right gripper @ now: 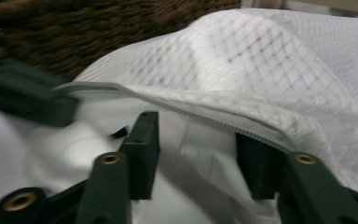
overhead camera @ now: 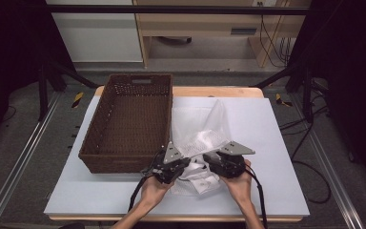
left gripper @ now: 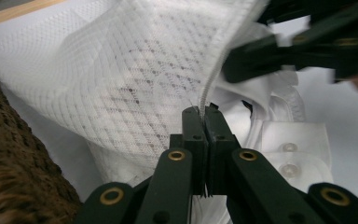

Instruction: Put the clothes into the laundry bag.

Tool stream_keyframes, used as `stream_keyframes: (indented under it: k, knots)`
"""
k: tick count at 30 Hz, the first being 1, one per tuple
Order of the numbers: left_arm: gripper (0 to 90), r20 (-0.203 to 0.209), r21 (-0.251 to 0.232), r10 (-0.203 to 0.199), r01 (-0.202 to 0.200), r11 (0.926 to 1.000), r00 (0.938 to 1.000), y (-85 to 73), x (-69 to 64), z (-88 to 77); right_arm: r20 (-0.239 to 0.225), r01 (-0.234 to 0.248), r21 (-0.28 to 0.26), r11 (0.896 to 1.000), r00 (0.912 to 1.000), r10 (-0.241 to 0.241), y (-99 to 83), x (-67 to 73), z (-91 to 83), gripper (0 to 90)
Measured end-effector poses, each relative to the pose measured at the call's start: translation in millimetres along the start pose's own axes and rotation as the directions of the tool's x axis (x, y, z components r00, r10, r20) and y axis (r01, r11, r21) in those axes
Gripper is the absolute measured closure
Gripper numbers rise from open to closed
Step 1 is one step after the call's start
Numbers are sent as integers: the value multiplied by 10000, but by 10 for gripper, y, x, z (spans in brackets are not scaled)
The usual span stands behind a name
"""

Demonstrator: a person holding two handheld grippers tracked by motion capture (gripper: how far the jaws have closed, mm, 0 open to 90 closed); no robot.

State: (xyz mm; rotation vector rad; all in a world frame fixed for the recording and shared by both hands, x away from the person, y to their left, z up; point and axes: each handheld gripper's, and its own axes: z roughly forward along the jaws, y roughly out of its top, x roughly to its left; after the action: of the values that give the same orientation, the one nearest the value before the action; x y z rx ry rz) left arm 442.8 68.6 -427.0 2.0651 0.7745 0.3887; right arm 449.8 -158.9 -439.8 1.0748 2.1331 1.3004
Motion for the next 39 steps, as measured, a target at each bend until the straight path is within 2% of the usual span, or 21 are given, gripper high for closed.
stream_keyframes:
  k: [2, 4, 7, 10, 12, 13, 15, 16, 18, 21, 23, 24, 26, 28, 31, 33, 36, 39]
  knots:
    - [882, 13, -23, 0, 0, 10000, 10000, 2, -11, 24, -473, -85, 158, 9998, 9988, 92, -46, -4, -74, 441]
    - [882, -21, -25, 65, -65, 10000, 10000, 8, -26, 30, -576, -121, 197, 9997, 9983, 133, -120, 20, -100, 414]
    - [882, -37, -75, 57, -58, 10000, 10000, 13, -23, 27, -549, 99, 356, 9993, 9985, -80, -213, 45, -63, 396]
    - [882, 34, -144, 21, -21, 9999, 10000, 12, -17, 22, -457, 38, 313, 9995, 9990, -24, -262, 78, 13, 397]
    - [882, 142, -224, 44, -41, 9997, 9999, 14, -17, 18, -243, 319, 650, 9974, 9992, -304, -288, 105, 130, 417]
    - [882, 124, -223, 65, -62, 9997, 9999, 18, -22, 15, -121, 338, 782, 9964, 9994, -330, -294, 114, 169, 448]
    - [882, 168, -274, 103, -98, 9996, 9998, 25, -31, 3, 248, 302, 813, 9962, 9992, -323, -290, 107, 244, 585]
    - [882, 203, -304, 111, -105, 9995, 9997, 29, -36, -6, 419, 127, 893, 9959, 9990, -165, -273, 93, 263, 608]
    - [882, 240, -359, 142, -133, 9993, 9996, 40, -46, -28, 792, -100, 968, 9953, 9969, 23, -235, 71, 298, 724]
    - [882, 286, -354, 212, -202, 9992, 9994, 46, -64, -59, 1787, -173, 776, 9968, 9839, 32, -165, 57, 355, 797]
    - [881, 328, -324, 243, -232, 9992, 9992, 32, -73, -62, 2518, -510, 390, 9979, 9670, 395, -125, 10, 399, 802]
    - [881, 338, -251, 259, -250, 9994, 9991, 23, -72, -56, 2766, -789, 217, 9966, 9584, 698, -115, -24, 426, 802]
    - [881, 312, -114, 252, -249, 9996, 9992, -5, -67, -16, 3119, -897, 83, 9959, 9465, 826, -109, -77, 478, 797]
    - [881, 275, 18, 242, -243, 9997, 9993, -28, -63, 26, 2950, -960, 146, 9953, 9515, 874, -101, -100, 480, 766]
    - [881, 232, 211, 250, -255, 9995, 9994, -60, -60, 95, 1995, -898, 357, 9953, 9765, 809, -91, -132, 376, 594]
    - [881, 226, 254, 207, -212, 9995, 9995, -66, -58, 132, 1415, -640, 372, 9973, 9882, 581, -93, -138, 252, 496]
    - [881, 246, 225, 168, -174, 9996, 9996, -56, -53, 152, 767, -376, 518, 9979, 9965, 336, -120, -143, 89, 386]
    - [881, 237, 181, 158, -163, 9997, 9996, -45, -51, 149, 429, -50, 890, 9960, 9991, 11, -177, -122, -12, 341]
